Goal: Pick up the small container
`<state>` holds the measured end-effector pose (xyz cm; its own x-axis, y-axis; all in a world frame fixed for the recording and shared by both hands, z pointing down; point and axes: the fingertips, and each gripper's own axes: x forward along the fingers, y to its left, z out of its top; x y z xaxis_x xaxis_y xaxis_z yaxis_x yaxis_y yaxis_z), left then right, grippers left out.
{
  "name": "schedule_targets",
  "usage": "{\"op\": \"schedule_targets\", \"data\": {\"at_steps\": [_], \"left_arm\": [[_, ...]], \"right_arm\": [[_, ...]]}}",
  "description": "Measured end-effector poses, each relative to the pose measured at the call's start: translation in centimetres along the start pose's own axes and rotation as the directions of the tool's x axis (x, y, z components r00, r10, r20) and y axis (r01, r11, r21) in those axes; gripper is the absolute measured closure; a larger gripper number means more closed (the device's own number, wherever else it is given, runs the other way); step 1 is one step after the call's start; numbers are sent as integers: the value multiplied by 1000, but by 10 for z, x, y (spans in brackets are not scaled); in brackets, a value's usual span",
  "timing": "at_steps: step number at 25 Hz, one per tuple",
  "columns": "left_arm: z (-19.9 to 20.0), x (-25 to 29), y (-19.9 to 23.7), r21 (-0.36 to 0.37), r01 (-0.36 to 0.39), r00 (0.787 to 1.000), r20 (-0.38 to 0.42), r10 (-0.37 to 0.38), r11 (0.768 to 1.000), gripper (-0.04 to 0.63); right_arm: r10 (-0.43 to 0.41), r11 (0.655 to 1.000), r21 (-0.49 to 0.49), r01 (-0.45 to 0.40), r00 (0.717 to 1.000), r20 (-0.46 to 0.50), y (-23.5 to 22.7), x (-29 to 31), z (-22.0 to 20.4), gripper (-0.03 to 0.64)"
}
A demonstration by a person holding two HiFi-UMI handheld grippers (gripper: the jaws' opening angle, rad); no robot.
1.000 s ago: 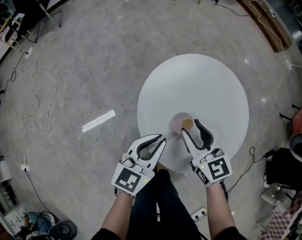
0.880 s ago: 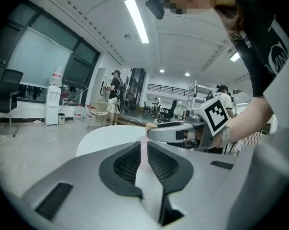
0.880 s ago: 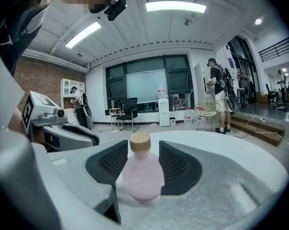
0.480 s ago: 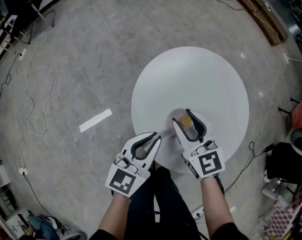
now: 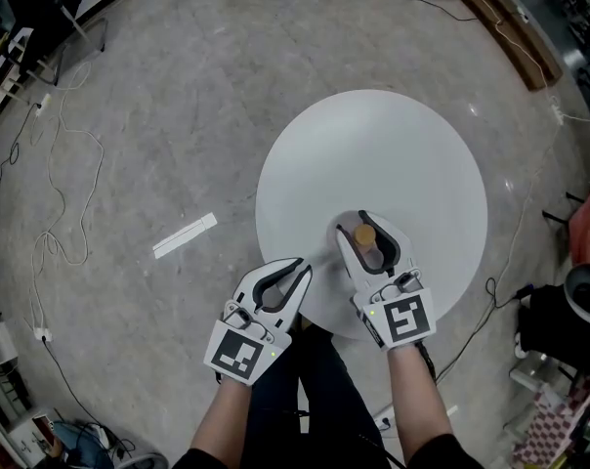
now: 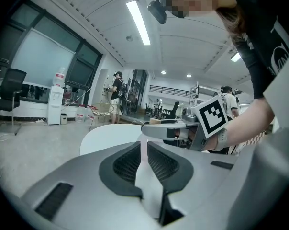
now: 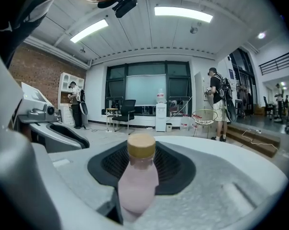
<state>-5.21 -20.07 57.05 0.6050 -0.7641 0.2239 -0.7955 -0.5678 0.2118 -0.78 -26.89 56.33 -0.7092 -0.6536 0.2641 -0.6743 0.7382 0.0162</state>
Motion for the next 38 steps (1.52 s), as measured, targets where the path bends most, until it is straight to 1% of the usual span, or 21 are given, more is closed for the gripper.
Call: {"op": "schedule_targets", "data": {"at_steps": [1,5,6,7,8,9,11,14,17,20,25,29,32,38], "left_arm": [[0,1,0,0,1,1000,0,-1,1000,569],[0,6,-1,21,24,1000,-6,-23,1000,566],[-1,8,-3,23,36,999,-14,-36,999,526],[-2,10,-5,28,50,999,-23,-50,998,443],[-3,13,-7,39,65,997,-35,-63,997,426],[-3,15,-8,56,78,996,-48,-76,995,424],[-6,20,-12,100,101,992,-82,-93,990,387],[-18,29,-14,162,113,985,-148,-89,980,347],[-23,35,-13,191,122,979,-186,-86,974,321],[-20,39,-11,194,132,979,-181,-97,972,298],[-13,47,-13,172,154,980,-153,-128,973,276],[-9,54,-17,201,185,975,-159,-155,962,253],[-3,59,-20,202,206,973,-144,-179,958,239],[3,74,-29,246,235,970,-120,-211,940,238]], "right_arm": [[-3,1000,-5,3,1000,3,0,0,1,480],[-3,1000,-4,3,1000,-2,0,0,1,486],[-2,1000,-2,2,1000,-4,0,-1,0,488],[0,1000,-2,0,1000,-5,0,-2,1,488],[3,1000,-2,-3,1000,-7,0,-2,1,488],[7,1000,-3,-7,1000,-11,1,-2,1,488],[20,1000,-8,-20,1000,-18,4,-3,1,488],[41,999,-17,-42,999,-20,8,-4,0,488],[54,998,-18,-54,998,-20,10,-3,3,488],[60,998,-3,-60,998,-11,11,-5,11,488],[78,997,3,-78,997,-2,11,-14,27,488],[93,996,9,-93,996,-5,12,-17,40,488],[104,995,9,-104,995,-4,14,-17,48,488],[142,990,2,-142,990,0,20,-22,53,488]]}}
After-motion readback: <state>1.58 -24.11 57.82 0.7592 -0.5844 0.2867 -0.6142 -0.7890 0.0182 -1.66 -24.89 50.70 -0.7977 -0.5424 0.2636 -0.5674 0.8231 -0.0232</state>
